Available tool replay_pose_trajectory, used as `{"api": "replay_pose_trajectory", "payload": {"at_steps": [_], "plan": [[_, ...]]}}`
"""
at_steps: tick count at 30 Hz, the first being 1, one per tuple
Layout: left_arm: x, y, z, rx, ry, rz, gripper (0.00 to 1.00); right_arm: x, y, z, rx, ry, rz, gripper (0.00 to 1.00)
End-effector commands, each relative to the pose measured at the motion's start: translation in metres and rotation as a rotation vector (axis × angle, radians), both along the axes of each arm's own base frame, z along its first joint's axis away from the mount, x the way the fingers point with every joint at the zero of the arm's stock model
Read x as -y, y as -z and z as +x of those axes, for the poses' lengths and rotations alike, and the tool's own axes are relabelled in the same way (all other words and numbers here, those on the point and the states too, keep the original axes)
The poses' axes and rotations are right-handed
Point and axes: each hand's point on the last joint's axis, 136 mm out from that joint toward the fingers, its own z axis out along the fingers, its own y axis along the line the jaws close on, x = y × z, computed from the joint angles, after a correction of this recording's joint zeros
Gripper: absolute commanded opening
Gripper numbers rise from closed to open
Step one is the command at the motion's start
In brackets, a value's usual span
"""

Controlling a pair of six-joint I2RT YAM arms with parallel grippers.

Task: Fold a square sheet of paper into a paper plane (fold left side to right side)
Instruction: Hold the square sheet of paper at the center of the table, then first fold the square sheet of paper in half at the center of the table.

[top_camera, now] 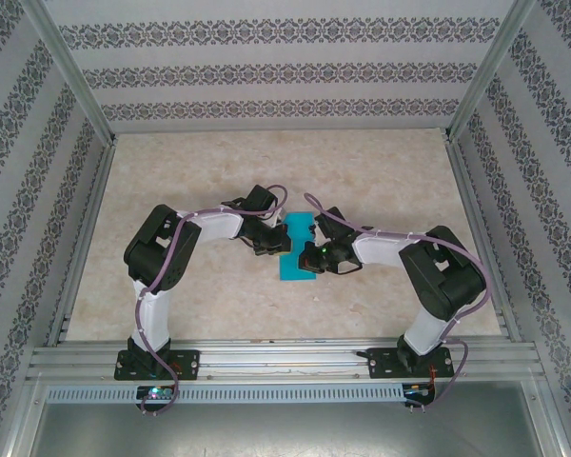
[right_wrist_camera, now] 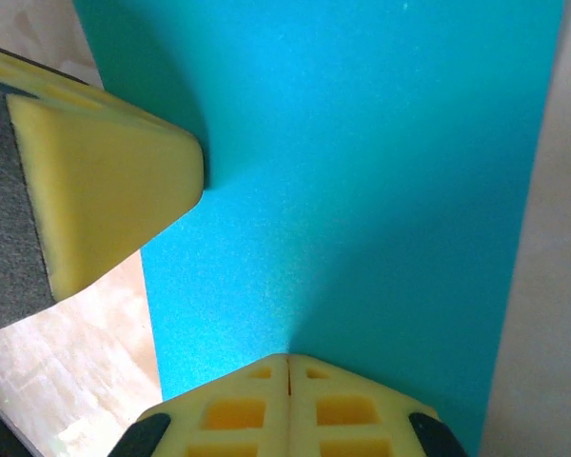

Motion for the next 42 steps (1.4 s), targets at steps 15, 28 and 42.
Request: {"api": "replay_pose_trajectory", "payload": {"at_steps": [15,28,42], "plan": [[0.003,-0.008,0.027,0.087,-0.038,-0.090,0.02,0.045,0.050,-0.028,-0.100,-0.014,-0.243,0.00],[-0.015,0.018,0.031,0.066,-0.085,-0.034,0.02,0.057,0.053,-0.031,-0.115,-0.032,-0.301,0.00],[-0.047,0.024,0.065,0.118,-0.184,0.030,0.02,0.063,0.054,-0.033,-0.128,-0.053,-0.324,0.00]]}}
